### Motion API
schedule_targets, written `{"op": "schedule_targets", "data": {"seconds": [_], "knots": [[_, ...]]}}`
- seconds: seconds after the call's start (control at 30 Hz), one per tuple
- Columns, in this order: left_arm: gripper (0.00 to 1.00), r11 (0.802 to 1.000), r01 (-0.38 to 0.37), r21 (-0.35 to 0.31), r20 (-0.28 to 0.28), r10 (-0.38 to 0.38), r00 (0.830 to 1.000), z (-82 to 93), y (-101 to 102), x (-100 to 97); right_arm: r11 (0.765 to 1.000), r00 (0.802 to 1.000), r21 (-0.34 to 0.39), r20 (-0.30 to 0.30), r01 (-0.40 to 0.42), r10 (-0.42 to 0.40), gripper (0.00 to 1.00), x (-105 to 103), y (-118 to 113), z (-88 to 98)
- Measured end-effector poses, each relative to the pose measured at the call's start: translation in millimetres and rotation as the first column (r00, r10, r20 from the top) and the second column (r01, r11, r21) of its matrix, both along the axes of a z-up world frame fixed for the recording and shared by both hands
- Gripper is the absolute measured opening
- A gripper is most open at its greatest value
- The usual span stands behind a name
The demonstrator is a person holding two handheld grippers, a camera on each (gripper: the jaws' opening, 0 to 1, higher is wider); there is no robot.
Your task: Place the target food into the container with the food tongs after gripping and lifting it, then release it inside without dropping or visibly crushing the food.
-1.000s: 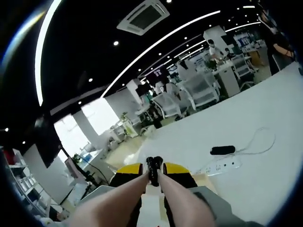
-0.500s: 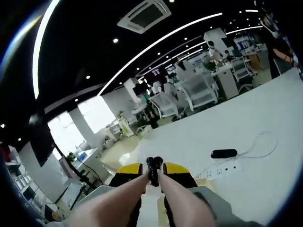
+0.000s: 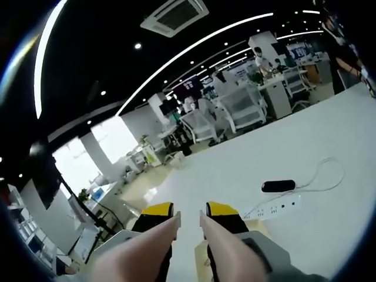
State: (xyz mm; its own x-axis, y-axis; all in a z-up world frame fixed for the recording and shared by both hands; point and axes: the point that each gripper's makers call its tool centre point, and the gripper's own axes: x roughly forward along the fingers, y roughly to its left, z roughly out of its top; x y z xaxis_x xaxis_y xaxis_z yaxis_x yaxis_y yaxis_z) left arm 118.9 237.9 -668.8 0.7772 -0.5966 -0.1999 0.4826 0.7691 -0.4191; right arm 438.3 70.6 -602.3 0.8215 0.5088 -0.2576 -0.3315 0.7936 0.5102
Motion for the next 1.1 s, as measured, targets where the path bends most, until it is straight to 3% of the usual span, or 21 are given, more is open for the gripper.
{"op": "schedule_targets", "data": {"seconds": [0.37, 0.67, 0.8, 1.0, 1.1], "knots": [[0.91, 1.0, -0.012, -0.015, 0.002, 0.012, 1.0, -1.8, 3.6, 10.7, 0.999, 1.0, 0.036, -0.024, 0.002, -0.001, 0.24, -11.0, -8.9, -4.8], [0.91, 1.0, 0.011, -0.011, 0.002, -0.011, 1.0, -4.4, 2.6, 14.0, 1.0, 1.0, 0.017, -0.01, -0.023, 0.023, 0.27, -24.9, -8.6, -10.4], [0.92, 1.0, 0.005, 0.004, -0.013, -0.005, 1.0, -15.3, 6.9, 19.0, 0.998, 0.998, -0.006, -0.016, -0.059, 0.059, 0.28, -32.9, -5.4, -21.0], [0.91, 1.0, -0.015, -0.014, -0.01, 0.015, 1.0, -13.2, 6.9, 20.7, 0.985, 0.988, -0.083, -0.015, -0.152, 0.151, 0.27, -56.9, 9.0, -32.4], [0.92, 1.0, -0.009, -0.009, -0.022, 0.009, 1.0, -17.6, 4.7, 21.8, 0.985, 0.987, -0.068, -0.02, -0.161, 0.16, 0.28, -63.2, 11.1, -33.2]]}}
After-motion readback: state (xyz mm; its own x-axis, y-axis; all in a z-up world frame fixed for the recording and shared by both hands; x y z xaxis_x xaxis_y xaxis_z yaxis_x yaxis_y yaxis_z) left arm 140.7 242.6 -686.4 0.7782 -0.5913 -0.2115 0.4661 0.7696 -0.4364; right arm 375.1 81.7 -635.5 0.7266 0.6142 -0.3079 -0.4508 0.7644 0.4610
